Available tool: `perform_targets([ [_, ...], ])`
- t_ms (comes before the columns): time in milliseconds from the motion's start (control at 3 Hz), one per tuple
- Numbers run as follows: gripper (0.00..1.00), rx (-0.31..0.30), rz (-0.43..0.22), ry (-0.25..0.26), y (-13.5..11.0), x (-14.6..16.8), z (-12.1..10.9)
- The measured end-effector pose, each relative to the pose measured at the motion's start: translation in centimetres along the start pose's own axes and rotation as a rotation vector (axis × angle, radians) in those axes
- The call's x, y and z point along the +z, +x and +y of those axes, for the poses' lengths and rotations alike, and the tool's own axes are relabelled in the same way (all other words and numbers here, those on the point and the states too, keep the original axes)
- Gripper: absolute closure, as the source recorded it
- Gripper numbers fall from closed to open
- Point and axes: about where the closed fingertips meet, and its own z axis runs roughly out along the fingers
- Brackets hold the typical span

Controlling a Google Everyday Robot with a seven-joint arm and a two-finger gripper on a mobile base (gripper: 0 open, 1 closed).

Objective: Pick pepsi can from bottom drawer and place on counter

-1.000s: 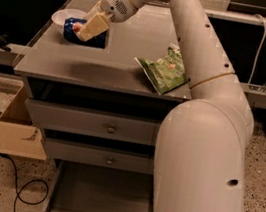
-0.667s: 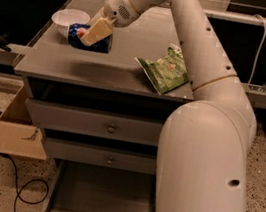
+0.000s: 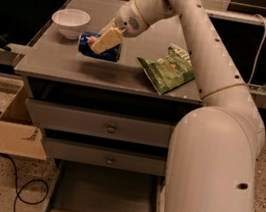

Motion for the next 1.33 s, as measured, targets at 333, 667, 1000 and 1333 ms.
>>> perform_targets([
  [333, 1.00, 0.028, -0.004, -0.003, 1.2, 0.1, -0.4],
  [667, 1.00, 0.022, 0.000, -0.029, 0.8, 1.9, -0.9],
  [1000, 1.00, 0.037, 0.001, -0.031, 1.3, 2.5, -1.2],
  [1333, 1.00, 0.046, 0.001, -0.037, 1.6, 3.0, -1.3],
])
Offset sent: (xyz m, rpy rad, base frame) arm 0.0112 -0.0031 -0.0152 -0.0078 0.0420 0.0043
